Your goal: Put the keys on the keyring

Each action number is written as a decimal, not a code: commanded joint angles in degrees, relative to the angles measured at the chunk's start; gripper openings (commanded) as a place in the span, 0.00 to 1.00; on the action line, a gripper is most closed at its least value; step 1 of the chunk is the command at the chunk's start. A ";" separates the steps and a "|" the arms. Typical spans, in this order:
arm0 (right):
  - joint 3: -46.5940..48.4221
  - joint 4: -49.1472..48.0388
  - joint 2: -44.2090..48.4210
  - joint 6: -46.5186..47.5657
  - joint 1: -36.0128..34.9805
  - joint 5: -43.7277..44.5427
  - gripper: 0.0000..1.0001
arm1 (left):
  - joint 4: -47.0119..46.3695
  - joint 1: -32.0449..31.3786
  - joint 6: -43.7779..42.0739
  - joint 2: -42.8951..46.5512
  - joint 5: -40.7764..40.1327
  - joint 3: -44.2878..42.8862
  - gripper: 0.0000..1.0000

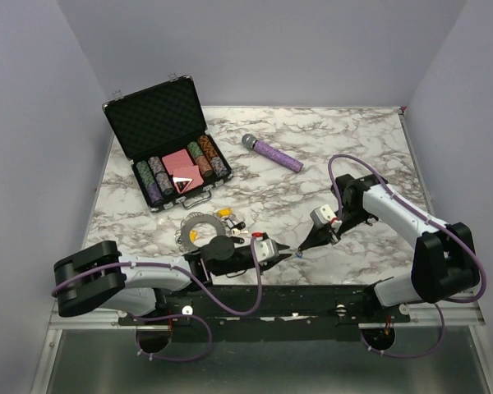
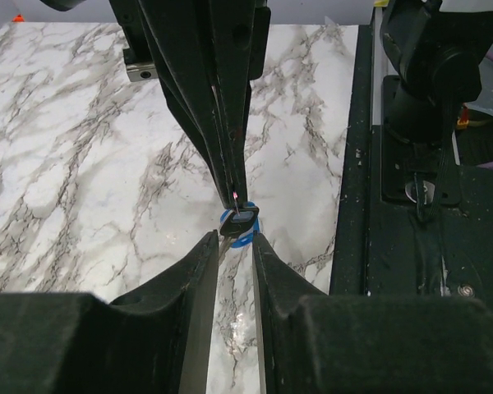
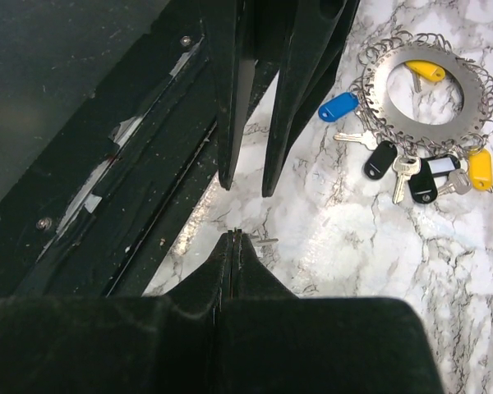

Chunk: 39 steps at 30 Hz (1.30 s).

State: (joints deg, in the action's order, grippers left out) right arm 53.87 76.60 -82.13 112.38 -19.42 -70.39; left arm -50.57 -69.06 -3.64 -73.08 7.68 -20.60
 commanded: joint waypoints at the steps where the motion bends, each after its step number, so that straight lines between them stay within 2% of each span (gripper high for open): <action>1: -0.52 4.79 -0.23 5.31 -0.53 -1.68 0.00 | -3.66 -1.25 -1.46 -2.68 -1.53 -1.72 0.29; 18: -0.78 4.79 -0.23 5.66 -0.53 -2.82 0.00 | -6.56 -2.13 -1.55 -6.90 -5.66 -3.04 0.30; 31: -0.78 4.88 -0.14 5.57 -0.44 -3.44 0.00 | -6.65 -2.93 -1.81 -7.60 -4.96 -3.57 0.30; 36: -0.96 4.79 -0.14 5.48 -0.53 -3.61 0.01 | -6.21 -3.01 -1.99 -7.96 -4.78 -3.92 0.23; 39: -0.96 4.88 -0.05 5.48 -0.44 -3.70 0.01 | -6.12 -3.10 -2.07 -8.04 -4.70 -4.01 0.22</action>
State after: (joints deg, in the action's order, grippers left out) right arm 53.56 76.66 -82.13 113.01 -19.51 -71.48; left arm -55.20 -71.61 -5.15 -80.40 2.98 -23.07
